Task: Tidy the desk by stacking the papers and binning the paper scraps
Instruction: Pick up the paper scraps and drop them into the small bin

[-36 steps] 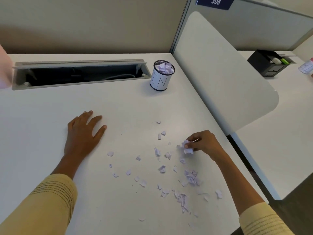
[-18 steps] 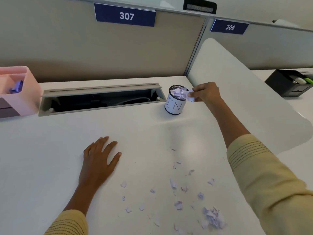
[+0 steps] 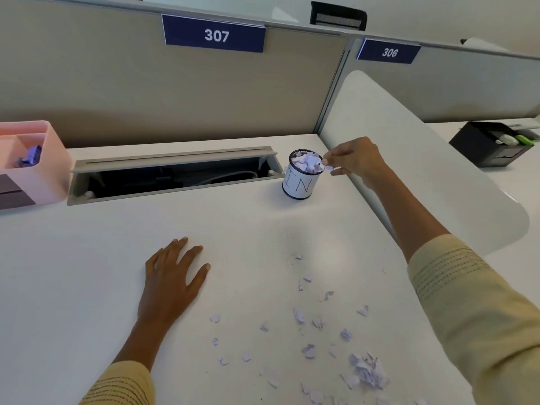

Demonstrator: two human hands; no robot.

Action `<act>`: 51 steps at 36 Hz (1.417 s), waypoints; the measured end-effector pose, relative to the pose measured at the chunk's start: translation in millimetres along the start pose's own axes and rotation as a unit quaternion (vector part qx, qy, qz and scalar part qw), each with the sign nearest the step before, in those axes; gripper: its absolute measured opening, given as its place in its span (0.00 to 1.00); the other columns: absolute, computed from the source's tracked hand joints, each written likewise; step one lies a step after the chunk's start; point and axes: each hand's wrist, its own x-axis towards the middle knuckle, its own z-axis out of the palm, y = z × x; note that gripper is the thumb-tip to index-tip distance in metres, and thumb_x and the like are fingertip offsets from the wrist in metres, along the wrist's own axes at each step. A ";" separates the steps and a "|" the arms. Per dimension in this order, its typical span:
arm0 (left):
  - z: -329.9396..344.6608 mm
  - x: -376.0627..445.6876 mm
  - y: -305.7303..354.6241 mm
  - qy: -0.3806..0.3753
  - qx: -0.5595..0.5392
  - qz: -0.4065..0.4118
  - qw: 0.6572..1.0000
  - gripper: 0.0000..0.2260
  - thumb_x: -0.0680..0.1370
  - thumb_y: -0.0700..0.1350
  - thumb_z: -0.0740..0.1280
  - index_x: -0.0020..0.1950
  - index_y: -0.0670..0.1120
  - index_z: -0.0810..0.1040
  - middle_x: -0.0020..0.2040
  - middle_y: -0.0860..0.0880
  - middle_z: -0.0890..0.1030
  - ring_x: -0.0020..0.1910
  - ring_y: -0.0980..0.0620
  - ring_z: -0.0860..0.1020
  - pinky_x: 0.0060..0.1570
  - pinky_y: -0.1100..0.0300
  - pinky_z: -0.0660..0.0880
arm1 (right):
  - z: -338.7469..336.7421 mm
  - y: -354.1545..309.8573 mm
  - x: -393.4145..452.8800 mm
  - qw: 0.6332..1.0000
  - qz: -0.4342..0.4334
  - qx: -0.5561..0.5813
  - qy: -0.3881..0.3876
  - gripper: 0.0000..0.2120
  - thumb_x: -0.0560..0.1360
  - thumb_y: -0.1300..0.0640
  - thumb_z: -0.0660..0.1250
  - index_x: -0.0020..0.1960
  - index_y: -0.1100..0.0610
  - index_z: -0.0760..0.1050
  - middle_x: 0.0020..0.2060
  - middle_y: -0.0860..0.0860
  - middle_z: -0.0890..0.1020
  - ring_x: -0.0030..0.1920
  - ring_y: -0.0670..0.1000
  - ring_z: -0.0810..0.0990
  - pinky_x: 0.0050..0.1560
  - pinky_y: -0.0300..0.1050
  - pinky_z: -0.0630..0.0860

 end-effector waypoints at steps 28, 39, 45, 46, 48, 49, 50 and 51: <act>6.0 -0.9 -5.2 0.023 0.019 0.029 0.999 0.25 0.77 0.59 0.55 0.66 0.47 0.75 0.69 0.41 0.71 0.70 0.41 0.66 0.68 0.46 0.57 | -19.1 177.6 -318.9 0.925 0.277 -0.225 -0.131 0.50 0.47 0.43 0.84 0.63 0.41 0.62 0.53 0.49 0.65 0.49 0.49 0.74 0.47 0.48 0.81; 3.9 -1.5 -3.3 0.035 0.008 0.027 0.999 0.23 0.77 0.58 0.56 0.66 0.47 0.75 0.69 0.42 0.71 0.70 0.43 0.66 0.69 0.49 0.56 | 41.0 154.2 -276.2 0.972 0.162 -0.162 -0.046 0.20 0.62 0.47 0.79 0.50 0.45 0.75 0.48 0.51 0.72 0.42 0.49 0.78 0.44 0.46 0.81; 1.9 -1.4 -2.2 0.024 0.007 0.020 1.000 0.26 0.77 0.61 0.53 0.66 0.48 0.75 0.70 0.43 0.71 0.71 0.43 0.66 0.70 0.48 0.56 | 49.9 145.0 -244.1 0.974 0.179 -0.121 -0.075 0.03 0.68 0.66 0.73 0.41 0.62 0.80 0.37 0.55 0.79 0.24 0.41 0.76 0.25 0.25 0.68; 1.6 -1.7 -1.6 0.022 0.005 0.018 1.000 0.26 0.77 0.61 0.53 0.66 0.48 0.75 0.70 0.43 0.70 0.71 0.43 0.65 0.70 0.49 0.56 | 49.8 142.7 -239.5 0.974 0.179 -0.111 -0.081 0.04 0.67 0.67 0.73 0.42 0.64 0.81 0.36 0.56 0.80 0.23 0.41 0.77 0.25 0.25 0.69; 0.8 -2.4 -0.1 0.019 0.001 0.013 1.000 0.26 0.77 0.61 0.53 0.66 0.48 0.75 0.70 0.43 0.70 0.71 0.43 0.65 0.70 0.48 0.56 | 47.4 134.5 -228.7 0.978 0.170 -0.084 -0.087 0.05 0.66 0.67 0.75 0.41 0.63 0.82 0.35 0.57 0.82 0.26 0.44 0.79 0.28 0.28 0.72; 0.5 -2.5 0.3 0.019 0.000 0.012 1.000 0.26 0.77 0.61 0.53 0.66 0.48 0.75 0.70 0.43 0.71 0.71 0.43 0.66 0.70 0.48 0.56 | 44.8 129.1 -221.9 0.981 0.161 -0.069 -0.084 0.05 0.65 0.67 0.76 0.40 0.63 0.82 0.34 0.58 0.82 0.27 0.47 0.80 0.29 0.30 0.73; 0.4 -2.5 0.4 0.019 -0.001 0.011 1.000 0.27 0.77 0.61 0.53 0.66 0.47 0.76 0.70 0.43 0.71 0.70 0.43 0.66 0.70 0.48 0.57 | 42.1 122.8 -213.4 0.984 0.150 -0.053 -0.080 0.04 0.65 0.67 0.75 0.39 0.63 0.82 0.34 0.58 0.83 0.28 0.49 0.81 0.30 0.31 0.75; 0.4 -2.5 0.4 0.017 -0.002 0.010 1.000 0.27 0.76 0.61 0.52 0.65 0.47 0.76 0.69 0.43 0.71 0.70 0.43 0.66 0.70 0.48 0.57 | 39.0 116.3 -203.9 0.987 0.139 -0.036 -0.076 0.04 0.65 0.68 0.75 0.39 0.63 0.83 0.33 0.58 0.83 0.29 0.51 0.81 0.31 0.33 0.76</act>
